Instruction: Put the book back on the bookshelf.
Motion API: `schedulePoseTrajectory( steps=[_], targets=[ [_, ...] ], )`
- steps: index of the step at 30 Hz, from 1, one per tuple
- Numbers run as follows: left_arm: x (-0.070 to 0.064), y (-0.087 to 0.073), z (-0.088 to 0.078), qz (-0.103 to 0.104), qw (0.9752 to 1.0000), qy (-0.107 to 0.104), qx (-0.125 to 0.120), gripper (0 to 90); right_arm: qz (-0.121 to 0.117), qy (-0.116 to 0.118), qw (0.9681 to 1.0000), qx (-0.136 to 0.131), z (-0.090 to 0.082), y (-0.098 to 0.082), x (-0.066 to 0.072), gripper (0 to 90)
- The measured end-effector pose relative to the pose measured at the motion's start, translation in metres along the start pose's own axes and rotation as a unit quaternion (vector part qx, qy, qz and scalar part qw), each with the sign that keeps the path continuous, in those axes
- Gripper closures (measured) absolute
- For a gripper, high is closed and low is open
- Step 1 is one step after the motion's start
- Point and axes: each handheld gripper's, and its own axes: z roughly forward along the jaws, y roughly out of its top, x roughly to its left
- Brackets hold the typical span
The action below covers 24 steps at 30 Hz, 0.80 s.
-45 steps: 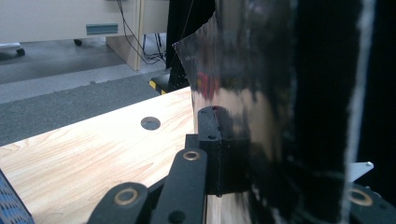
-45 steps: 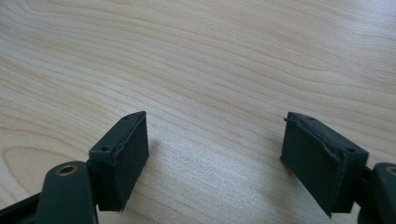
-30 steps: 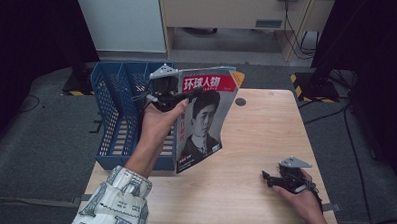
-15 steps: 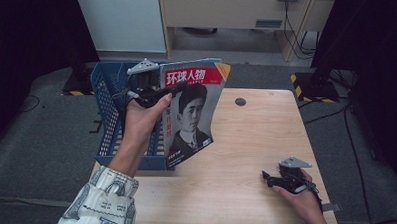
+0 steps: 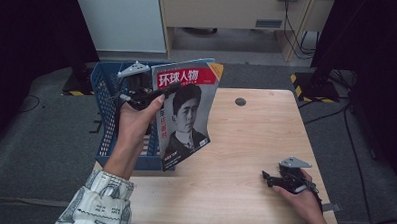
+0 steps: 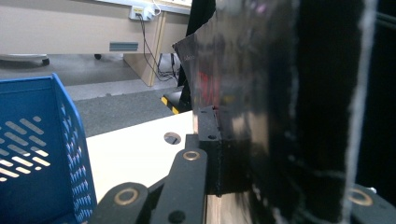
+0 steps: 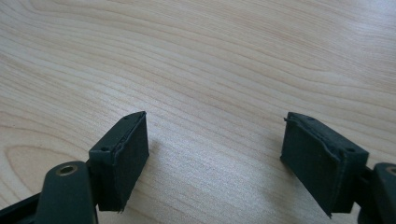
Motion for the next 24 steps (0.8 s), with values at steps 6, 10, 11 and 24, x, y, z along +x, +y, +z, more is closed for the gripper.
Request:
schedulePoseTrajectory(
  steps=[6, 10, 11, 24],
  targets=[
    [-0.001, 0.001, -0.006, 0.005, 1.0000, 0.001, -0.004, 86.9, 0.000, 0.000, 1.0000, 0.000, 0.000, 0.000, 0.000, 23.2],
    [0.001, 0.000, -0.010, 0.006, 1.0000, 0.002, -0.005, 86.9, 0.000, 0.000, 1.0000, 0.000, 0.000, 0.000, 0.000, 23.1],
    [0.003, -0.001, -0.011, 0.004, 1.0000, 0.003, -0.005, 86.9, 0.000, 0.000, 1.0000, 0.000, 0.000, 0.000, 0.000, 23.1],
    [0.012, -0.006, -0.030, 0.003, 0.9996, 0.023, -0.017, 86.9, -0.003, 0.002, 1.0000, 0.000, 0.001, 0.000, 0.000, 23.1]
  ],
)
